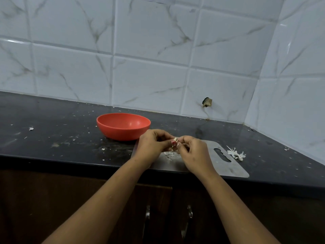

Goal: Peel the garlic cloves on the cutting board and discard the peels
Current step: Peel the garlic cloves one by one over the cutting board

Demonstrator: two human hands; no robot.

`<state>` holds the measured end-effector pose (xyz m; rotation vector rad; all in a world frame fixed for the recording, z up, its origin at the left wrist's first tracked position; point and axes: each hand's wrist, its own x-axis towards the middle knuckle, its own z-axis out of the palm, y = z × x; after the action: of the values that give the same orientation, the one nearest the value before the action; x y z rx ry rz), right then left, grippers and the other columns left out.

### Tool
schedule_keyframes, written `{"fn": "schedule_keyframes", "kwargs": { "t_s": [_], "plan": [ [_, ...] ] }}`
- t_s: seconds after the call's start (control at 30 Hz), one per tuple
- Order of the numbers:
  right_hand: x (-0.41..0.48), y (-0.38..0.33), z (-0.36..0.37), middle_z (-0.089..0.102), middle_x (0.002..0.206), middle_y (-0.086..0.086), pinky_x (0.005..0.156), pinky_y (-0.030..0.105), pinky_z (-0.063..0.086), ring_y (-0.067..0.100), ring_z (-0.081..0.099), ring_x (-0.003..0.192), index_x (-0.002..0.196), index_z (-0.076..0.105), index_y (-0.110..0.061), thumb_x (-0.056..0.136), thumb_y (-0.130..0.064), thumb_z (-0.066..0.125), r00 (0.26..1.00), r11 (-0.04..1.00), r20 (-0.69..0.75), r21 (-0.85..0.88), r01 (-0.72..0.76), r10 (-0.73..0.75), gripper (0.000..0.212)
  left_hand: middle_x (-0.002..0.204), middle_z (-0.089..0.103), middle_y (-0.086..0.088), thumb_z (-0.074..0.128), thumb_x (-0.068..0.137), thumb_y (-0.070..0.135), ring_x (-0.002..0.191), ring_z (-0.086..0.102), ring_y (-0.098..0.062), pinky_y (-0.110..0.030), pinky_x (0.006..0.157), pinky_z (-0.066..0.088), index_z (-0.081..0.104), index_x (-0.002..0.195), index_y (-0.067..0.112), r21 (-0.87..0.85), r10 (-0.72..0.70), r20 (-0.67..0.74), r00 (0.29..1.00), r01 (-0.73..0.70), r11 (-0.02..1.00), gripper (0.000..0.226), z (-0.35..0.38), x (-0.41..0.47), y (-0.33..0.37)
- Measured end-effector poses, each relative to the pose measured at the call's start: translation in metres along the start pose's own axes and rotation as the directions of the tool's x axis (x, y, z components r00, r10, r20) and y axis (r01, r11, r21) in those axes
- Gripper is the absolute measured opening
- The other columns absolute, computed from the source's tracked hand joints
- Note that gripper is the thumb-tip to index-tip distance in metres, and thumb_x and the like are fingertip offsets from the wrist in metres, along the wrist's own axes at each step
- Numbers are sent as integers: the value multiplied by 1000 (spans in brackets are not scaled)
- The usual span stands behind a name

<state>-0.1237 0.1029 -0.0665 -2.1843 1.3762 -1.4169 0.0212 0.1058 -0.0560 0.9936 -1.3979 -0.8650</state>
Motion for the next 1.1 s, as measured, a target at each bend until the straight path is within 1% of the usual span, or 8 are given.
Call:
{"fn": "schedule_keyframes", "kwargs": {
  "t_s": [0.1, 0.2, 0.43, 0.57, 0.77, 0.9, 1.03, 1.1],
  "plan": [
    [-1, 0, 0, 71, 82, 0, 62, 21, 53, 8, 65, 71, 99, 72, -12, 95, -16, 59, 1000, 999, 22, -33, -2, 2, 14, 71, 71, -4, 73, 79, -2, 65, 68, -9, -19, 65, 56, 74, 81, 10, 4, -2, 4, 1000, 2, 1000, 12, 0, 0, 0],
    [-2, -1, 0, 70, 79, -1, 53, 13, 43, 6, 61, 63, 97, 71, -12, 95, -16, 59, 1000, 997, 30, -72, 3, -1, 13, 74, 73, -5, 72, 79, -1, 69, 70, -12, -20, 67, 57, 73, 81, 12, 26, 3, 9, 1000, -3, 1000, 13, -1, -1, 0],
    [-4, -5, -2, 62, 68, -6, 46, 12, 37, -4, 52, 52, 92, 69, -14, 94, -14, 57, 998, 997, 55, -81, 2, 2, 12, 74, 72, -6, 73, 79, 0, 69, 70, -11, -22, 69, 58, 74, 81, 12, 54, 12, 13, 1000, -13, 998, 12, 0, 0, -1],
    [-4, -5, -2, 63, 66, -3, 46, 13, 37, 0, 51, 50, 89, 69, -14, 93, -15, 58, 999, 998, 38, -70, -5, 8, 12, 76, 73, -7, 73, 80, 1, 69, 69, -10, -19, 67, 57, 74, 84, 11, 49, 15, 21, 1000, -16, 999, 11, 0, -1, 0],
    [-3, -6, -3, 68, 69, 2, 46, 12, 37, 1, 54, 52, 88, 71, -13, 92, -14, 60, 999, 999, -4, 34, -33, 34, 11, 73, 71, -6, 71, 81, -2, 65, 67, -9, -18, 64, 55, 73, 85, 7, -34, 8, 43, 999, -6, 999, 11, -1, -1, -1],
    [-2, -7, -5, 68, 71, -2, 56, 26, 48, 15, 63, 66, 88, 71, -19, 94, -8, 53, 997, 989, 22, 121, -81, 79, 22, 76, 71, -4, 71, 82, 1, 71, 71, -14, -25, 70, 59, 73, 86, 8, 60, 42, -6, 999, -41, 997, 8, 1, -1, 0],
    [-2, -8, -8, 68, 71, -4, 58, 12, 46, 2, 63, 65, 89, 72, -15, 97, -15, 52, 993, 975, 47, 189, -114, 107, 22, 77, 71, -6, 71, 82, 1, 74, 71, -19, -28, 70, 60, 74, 87, 7, 128, 74, -28, 997, -70, 989, 8, 3, 0, -1],
    [-1, -6, -8, 69, 74, -3, 61, 11, 47, 1, 64, 67, 93, 73, -13, 97, -18, 54, 992, 975, 73, 187, -116, 103, 20, 77, 72, -8, 72, 81, 2, 73, 71, -20, -28, 70, 60, 74, 86, 8, 138, 86, -23, 996, -82, 987, 8, 3, 1, -2]
  ]
}}
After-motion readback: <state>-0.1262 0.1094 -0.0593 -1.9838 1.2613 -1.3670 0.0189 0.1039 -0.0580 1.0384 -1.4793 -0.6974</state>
